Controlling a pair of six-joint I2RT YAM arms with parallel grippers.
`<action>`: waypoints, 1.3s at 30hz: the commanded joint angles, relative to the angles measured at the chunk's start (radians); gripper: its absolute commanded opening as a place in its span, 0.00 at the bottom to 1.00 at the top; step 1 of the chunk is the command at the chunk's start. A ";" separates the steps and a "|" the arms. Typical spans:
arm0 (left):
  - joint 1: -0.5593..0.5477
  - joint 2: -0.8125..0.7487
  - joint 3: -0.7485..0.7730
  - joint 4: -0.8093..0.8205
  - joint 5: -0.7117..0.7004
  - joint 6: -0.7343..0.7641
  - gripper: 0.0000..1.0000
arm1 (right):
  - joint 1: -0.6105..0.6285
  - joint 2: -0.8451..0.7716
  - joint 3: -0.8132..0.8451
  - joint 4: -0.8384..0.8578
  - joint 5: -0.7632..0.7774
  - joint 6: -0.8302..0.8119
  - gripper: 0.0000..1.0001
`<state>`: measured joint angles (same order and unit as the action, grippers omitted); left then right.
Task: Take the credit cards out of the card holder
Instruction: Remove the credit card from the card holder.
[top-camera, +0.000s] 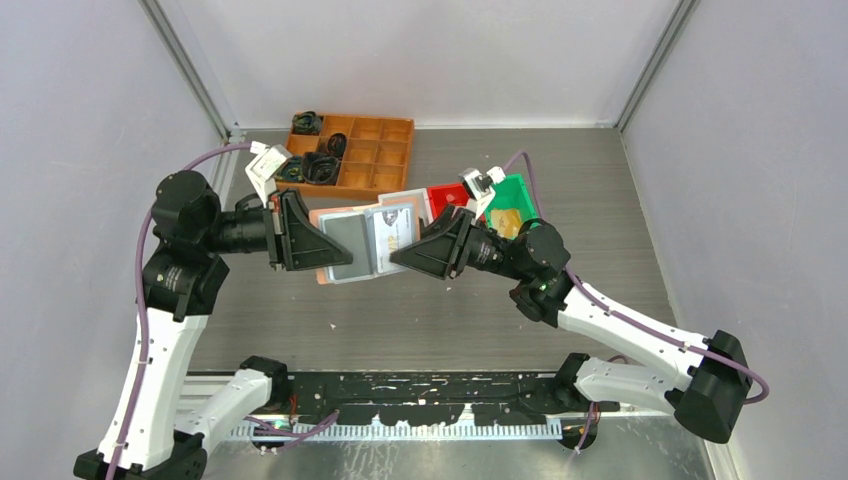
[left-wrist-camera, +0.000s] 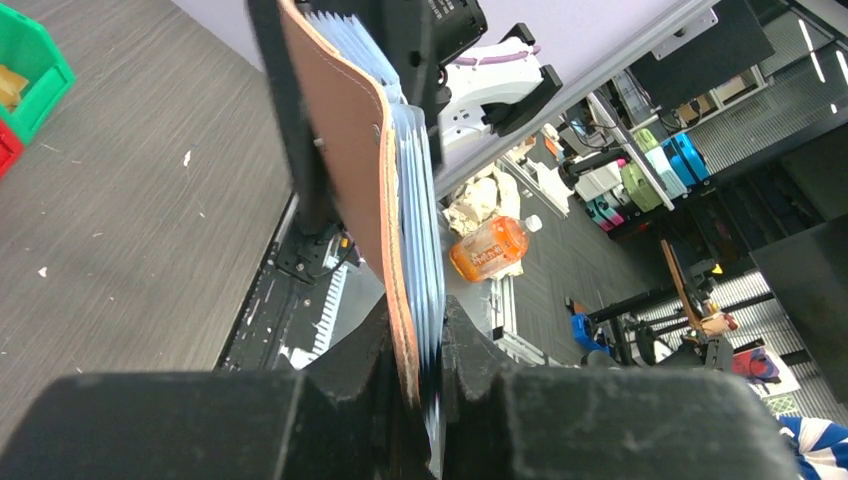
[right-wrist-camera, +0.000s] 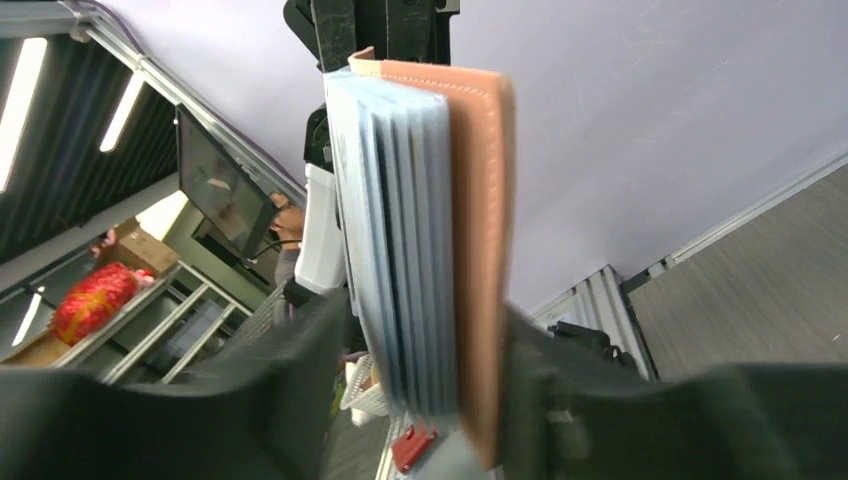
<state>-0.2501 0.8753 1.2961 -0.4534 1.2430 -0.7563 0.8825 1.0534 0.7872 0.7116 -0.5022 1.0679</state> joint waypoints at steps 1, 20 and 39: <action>0.001 -0.034 -0.005 0.035 0.018 0.031 0.00 | 0.006 -0.018 0.059 0.008 -0.002 -0.009 0.32; 0.001 0.019 0.107 -0.588 -0.128 0.778 1.00 | 0.157 0.206 0.692 -1.395 -0.093 -0.758 0.01; -0.016 -0.006 -0.007 -0.758 -0.091 0.952 0.90 | 0.255 0.396 0.934 -1.496 -0.170 -0.861 0.01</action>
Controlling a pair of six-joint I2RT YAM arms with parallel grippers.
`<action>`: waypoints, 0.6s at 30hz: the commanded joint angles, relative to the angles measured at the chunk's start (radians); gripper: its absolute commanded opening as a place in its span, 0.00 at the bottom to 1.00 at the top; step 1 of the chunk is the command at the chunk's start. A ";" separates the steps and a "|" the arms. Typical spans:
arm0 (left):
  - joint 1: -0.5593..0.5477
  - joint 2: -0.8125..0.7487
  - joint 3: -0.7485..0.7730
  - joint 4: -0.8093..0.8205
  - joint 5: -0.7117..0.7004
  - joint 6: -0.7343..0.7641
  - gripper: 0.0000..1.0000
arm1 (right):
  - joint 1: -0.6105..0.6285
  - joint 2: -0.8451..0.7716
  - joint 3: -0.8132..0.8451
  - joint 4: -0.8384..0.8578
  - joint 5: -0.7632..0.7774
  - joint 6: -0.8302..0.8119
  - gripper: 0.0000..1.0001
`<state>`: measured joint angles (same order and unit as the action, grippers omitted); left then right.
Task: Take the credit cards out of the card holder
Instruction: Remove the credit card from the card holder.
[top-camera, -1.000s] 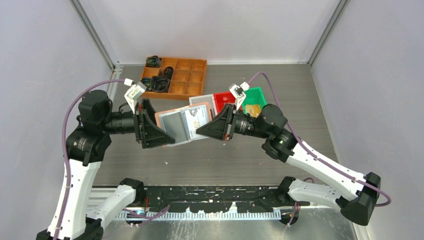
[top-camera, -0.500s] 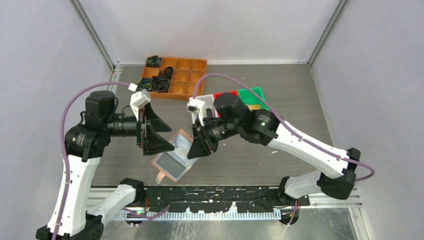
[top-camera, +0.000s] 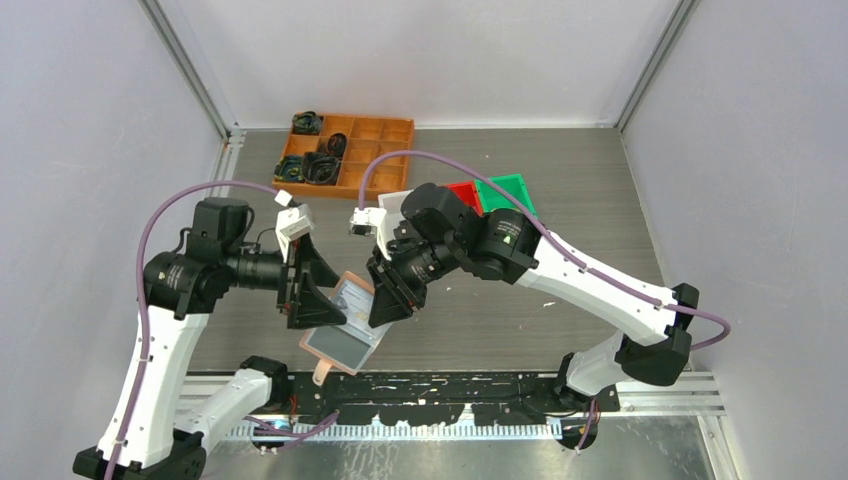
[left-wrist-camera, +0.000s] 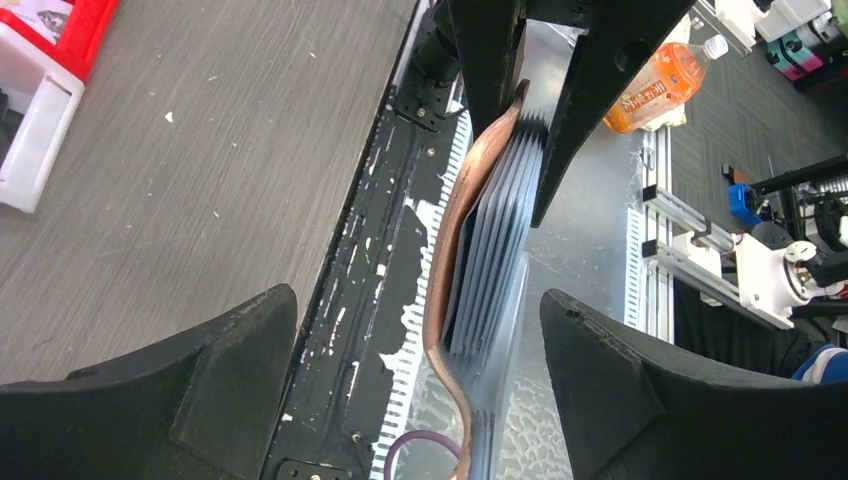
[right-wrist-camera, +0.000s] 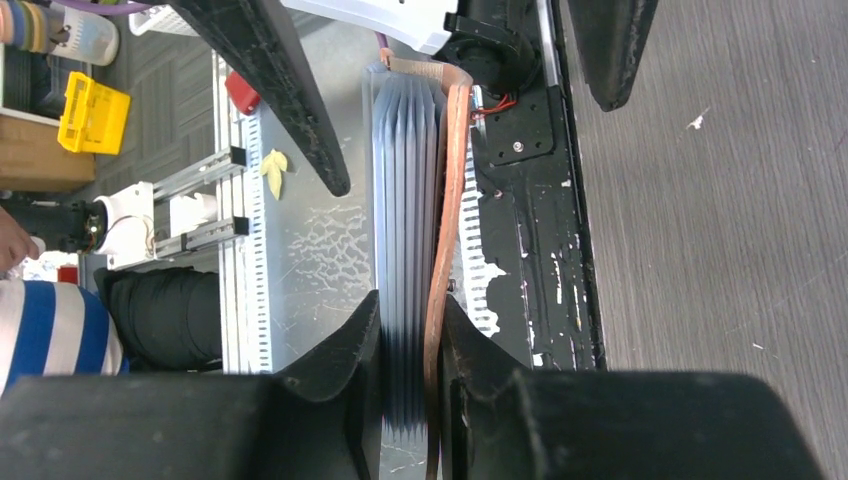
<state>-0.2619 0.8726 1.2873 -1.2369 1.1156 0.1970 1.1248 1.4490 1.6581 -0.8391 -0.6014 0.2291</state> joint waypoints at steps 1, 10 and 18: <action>-0.005 0.004 0.003 0.030 0.048 -0.011 0.87 | 0.016 0.012 0.070 0.056 -0.073 -0.022 0.01; -0.006 0.027 0.001 0.055 0.078 -0.061 0.27 | 0.019 0.050 0.144 0.059 -0.065 -0.030 0.05; -0.005 -0.011 -0.021 0.291 0.028 -0.305 0.03 | -0.011 -0.161 -0.225 0.541 0.118 0.192 0.58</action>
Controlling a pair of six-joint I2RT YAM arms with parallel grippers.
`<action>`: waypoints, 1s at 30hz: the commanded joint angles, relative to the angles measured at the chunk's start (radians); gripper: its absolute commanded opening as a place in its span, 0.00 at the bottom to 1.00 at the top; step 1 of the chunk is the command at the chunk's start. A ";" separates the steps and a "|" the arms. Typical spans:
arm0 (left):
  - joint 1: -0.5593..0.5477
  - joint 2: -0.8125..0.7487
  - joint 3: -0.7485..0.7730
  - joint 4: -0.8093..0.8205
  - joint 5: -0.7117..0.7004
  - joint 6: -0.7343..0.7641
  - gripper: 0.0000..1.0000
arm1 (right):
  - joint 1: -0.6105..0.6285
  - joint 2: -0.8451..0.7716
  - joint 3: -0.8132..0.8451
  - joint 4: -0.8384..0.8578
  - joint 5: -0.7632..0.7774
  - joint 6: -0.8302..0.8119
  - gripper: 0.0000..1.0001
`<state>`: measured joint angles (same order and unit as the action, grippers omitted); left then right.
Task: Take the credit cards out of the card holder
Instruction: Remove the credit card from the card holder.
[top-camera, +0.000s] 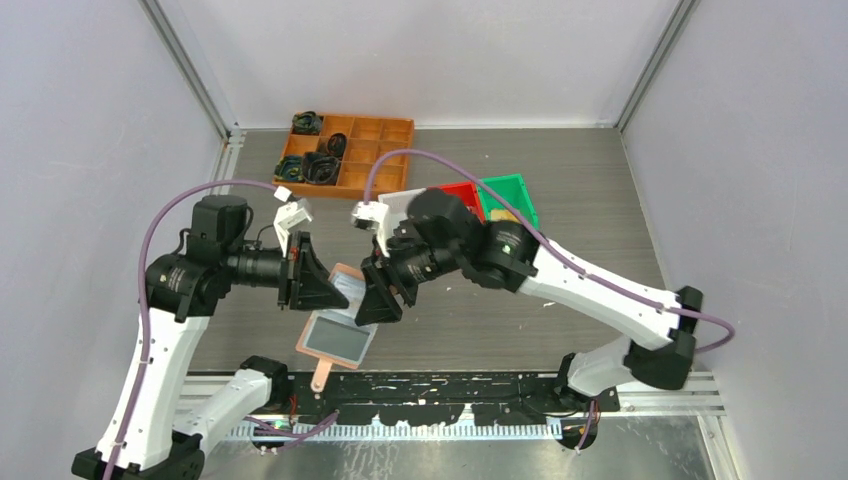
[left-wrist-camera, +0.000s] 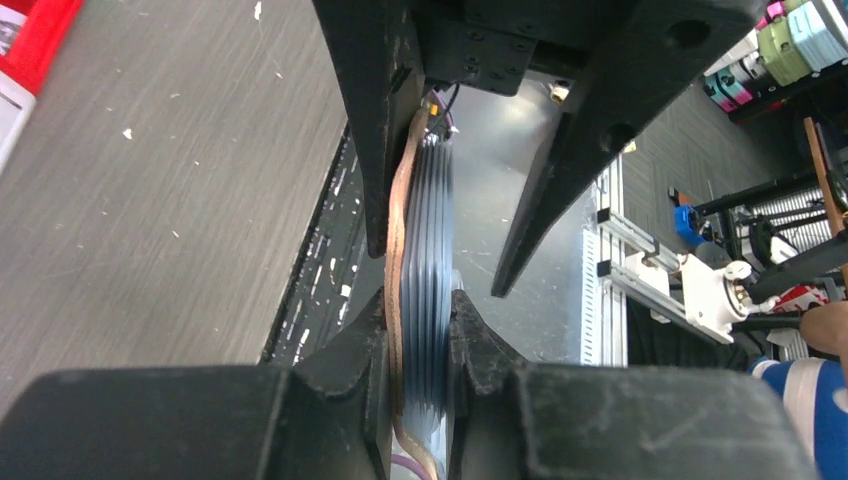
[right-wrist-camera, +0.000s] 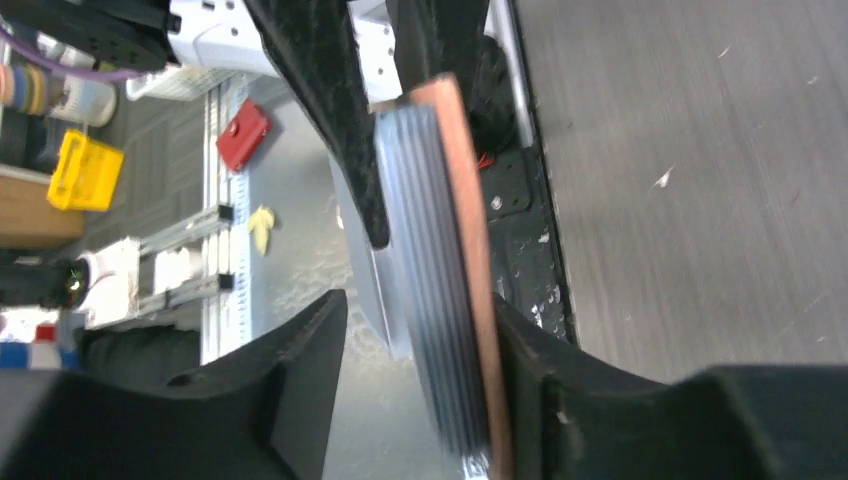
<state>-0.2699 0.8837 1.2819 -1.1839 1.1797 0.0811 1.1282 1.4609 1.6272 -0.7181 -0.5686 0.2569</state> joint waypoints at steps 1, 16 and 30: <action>0.004 -0.038 -0.032 0.315 -0.052 -0.265 0.01 | -0.019 -0.247 -0.287 0.570 0.114 0.224 0.61; 0.005 -0.126 -0.099 0.782 -0.185 -0.755 0.00 | -0.026 -0.340 -0.755 1.439 0.308 0.661 0.46; 0.005 -0.158 -0.092 0.744 -0.197 -0.729 0.05 | -0.029 -0.406 -0.830 1.476 0.331 0.711 0.01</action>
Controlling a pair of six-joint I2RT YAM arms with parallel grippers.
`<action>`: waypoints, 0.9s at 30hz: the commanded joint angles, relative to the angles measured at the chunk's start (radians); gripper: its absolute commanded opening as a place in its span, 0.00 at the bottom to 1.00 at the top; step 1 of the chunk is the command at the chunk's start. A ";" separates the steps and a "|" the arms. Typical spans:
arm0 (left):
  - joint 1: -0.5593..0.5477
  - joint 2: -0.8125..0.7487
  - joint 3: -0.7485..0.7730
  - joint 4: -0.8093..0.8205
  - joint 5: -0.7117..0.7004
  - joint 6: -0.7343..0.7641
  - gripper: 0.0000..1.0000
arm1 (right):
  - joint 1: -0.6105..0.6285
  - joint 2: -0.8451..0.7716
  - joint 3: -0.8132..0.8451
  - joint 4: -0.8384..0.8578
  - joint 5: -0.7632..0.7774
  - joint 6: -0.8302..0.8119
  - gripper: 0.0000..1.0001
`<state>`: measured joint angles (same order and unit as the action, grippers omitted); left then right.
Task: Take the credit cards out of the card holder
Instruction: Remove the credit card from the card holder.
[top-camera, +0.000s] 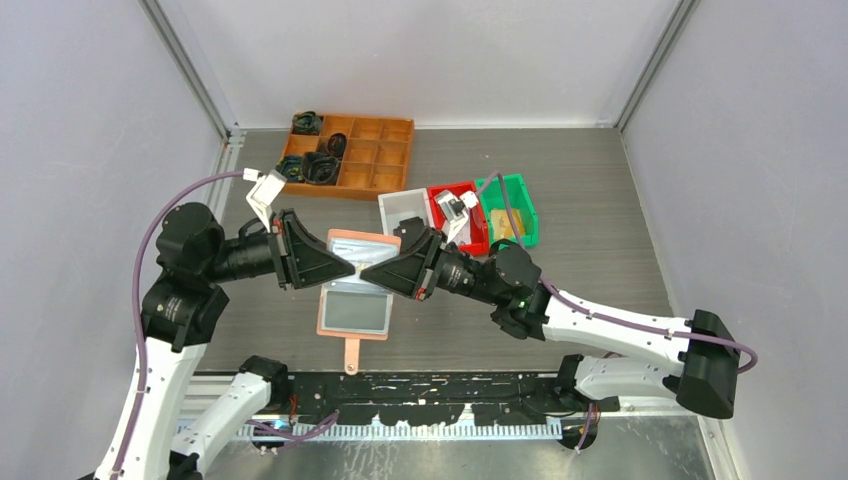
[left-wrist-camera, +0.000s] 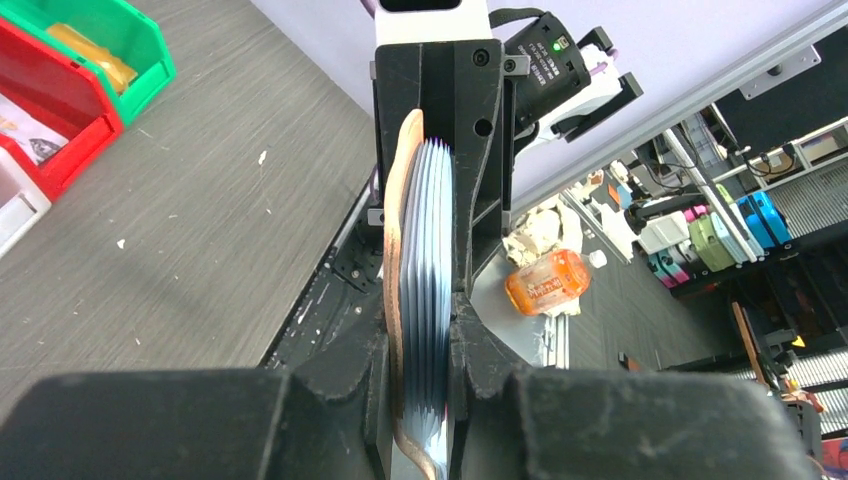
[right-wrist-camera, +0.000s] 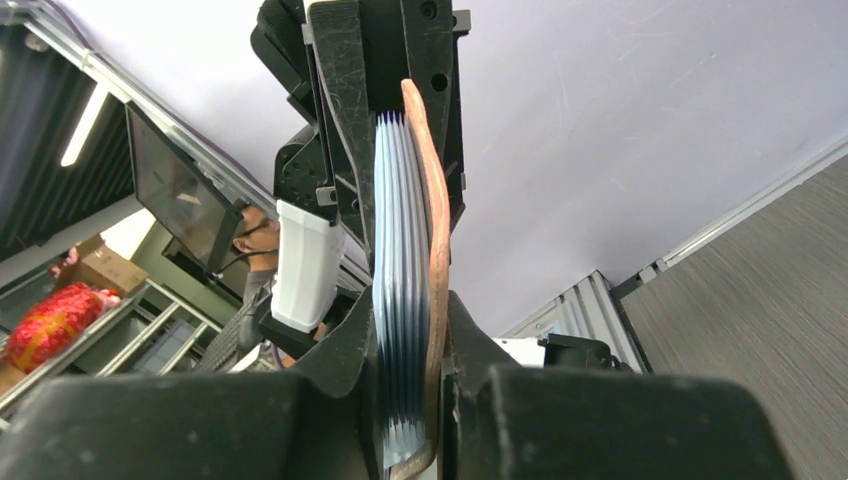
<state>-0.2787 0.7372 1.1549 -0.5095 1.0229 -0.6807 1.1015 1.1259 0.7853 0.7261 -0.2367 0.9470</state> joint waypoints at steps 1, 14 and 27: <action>0.012 -0.009 0.039 0.041 -0.035 0.056 0.17 | -0.008 -0.080 0.026 -0.012 -0.022 0.011 0.01; 0.013 0.080 0.121 -0.462 0.219 0.594 0.58 | -0.017 0.107 0.594 -1.084 -0.452 -0.457 0.01; -0.021 0.105 0.040 -0.768 0.277 0.902 0.43 | 0.020 0.347 0.962 -1.477 -0.490 -0.719 0.01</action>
<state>-0.2836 0.8452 1.2121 -1.1995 1.2572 0.1204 1.1118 1.4734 1.6283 -0.6891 -0.6666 0.3222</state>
